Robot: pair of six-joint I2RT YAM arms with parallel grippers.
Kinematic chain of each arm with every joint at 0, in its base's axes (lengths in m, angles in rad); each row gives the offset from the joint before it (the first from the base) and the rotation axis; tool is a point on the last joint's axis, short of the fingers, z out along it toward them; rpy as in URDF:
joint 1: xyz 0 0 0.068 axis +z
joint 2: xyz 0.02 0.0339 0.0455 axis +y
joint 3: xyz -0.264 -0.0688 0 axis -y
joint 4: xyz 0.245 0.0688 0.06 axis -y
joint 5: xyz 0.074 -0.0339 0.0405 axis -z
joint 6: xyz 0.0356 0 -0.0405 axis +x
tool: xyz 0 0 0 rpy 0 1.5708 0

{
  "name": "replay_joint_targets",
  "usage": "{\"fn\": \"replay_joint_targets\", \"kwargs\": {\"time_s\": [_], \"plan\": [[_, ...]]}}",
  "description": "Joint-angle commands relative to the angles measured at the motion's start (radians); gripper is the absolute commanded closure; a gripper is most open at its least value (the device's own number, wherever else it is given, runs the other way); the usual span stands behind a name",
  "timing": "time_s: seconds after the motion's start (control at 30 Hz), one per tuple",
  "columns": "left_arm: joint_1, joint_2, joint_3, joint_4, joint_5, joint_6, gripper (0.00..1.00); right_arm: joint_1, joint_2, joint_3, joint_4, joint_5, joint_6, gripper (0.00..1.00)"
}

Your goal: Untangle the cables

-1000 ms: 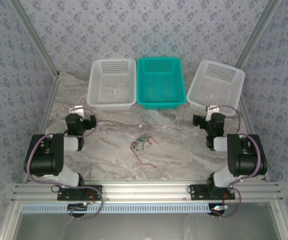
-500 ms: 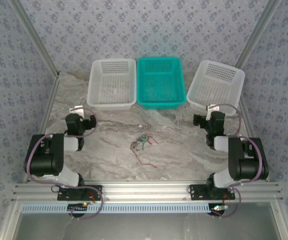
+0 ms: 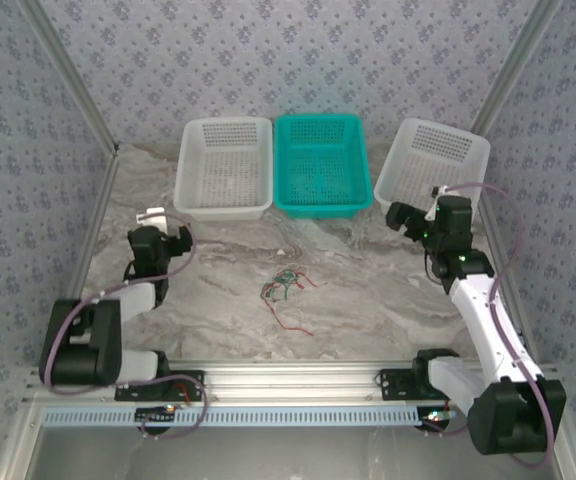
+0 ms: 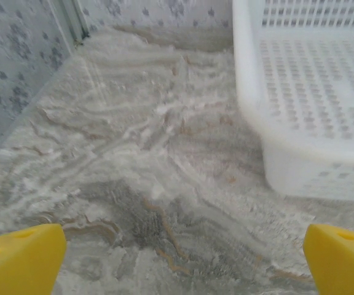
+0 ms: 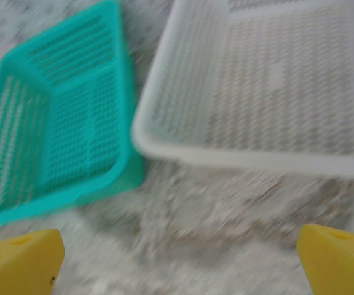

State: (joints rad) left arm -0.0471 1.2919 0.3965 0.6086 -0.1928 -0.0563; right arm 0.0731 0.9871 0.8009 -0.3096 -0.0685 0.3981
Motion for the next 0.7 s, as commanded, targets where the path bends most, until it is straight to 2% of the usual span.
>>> {"fn": "replay_joint_targets", "kwargs": {"time_s": [0.0, 0.17, 0.27, 0.37, 0.57, 0.67], "plan": [[-0.015, -0.143, 0.109, -0.287, -0.027, -0.081, 0.0, 0.125, -0.012, 0.051, -0.242, -0.115, 0.042, 0.0], [-0.094, -0.266, 0.26, -0.629, 0.114, -0.207, 0.01, 0.341, 0.069, 0.068, -0.258, -0.094, 0.08, 0.0], [-0.173, -0.251, 0.386, -0.871, 0.165, -0.35, 0.01, 0.447, 0.165, 0.068, -0.214, -0.103, 0.123, 0.0], [-0.287, -0.188, 0.493, -1.055, 0.225, -0.44, 0.05, 0.528, 0.235, 0.073, -0.18, -0.06, 0.144, 0.0], [-0.593, 0.011, 0.661, -1.193, 0.261, -0.547, 0.16, 0.549, 0.258, 0.031, -0.144, 0.001, 0.197, 0.0], [-0.707, 0.129, 0.753, -1.24, 0.299, -0.544, 0.22, 0.535, 0.216, -0.007, -0.156, 0.029, 0.209, 0.0]]}}
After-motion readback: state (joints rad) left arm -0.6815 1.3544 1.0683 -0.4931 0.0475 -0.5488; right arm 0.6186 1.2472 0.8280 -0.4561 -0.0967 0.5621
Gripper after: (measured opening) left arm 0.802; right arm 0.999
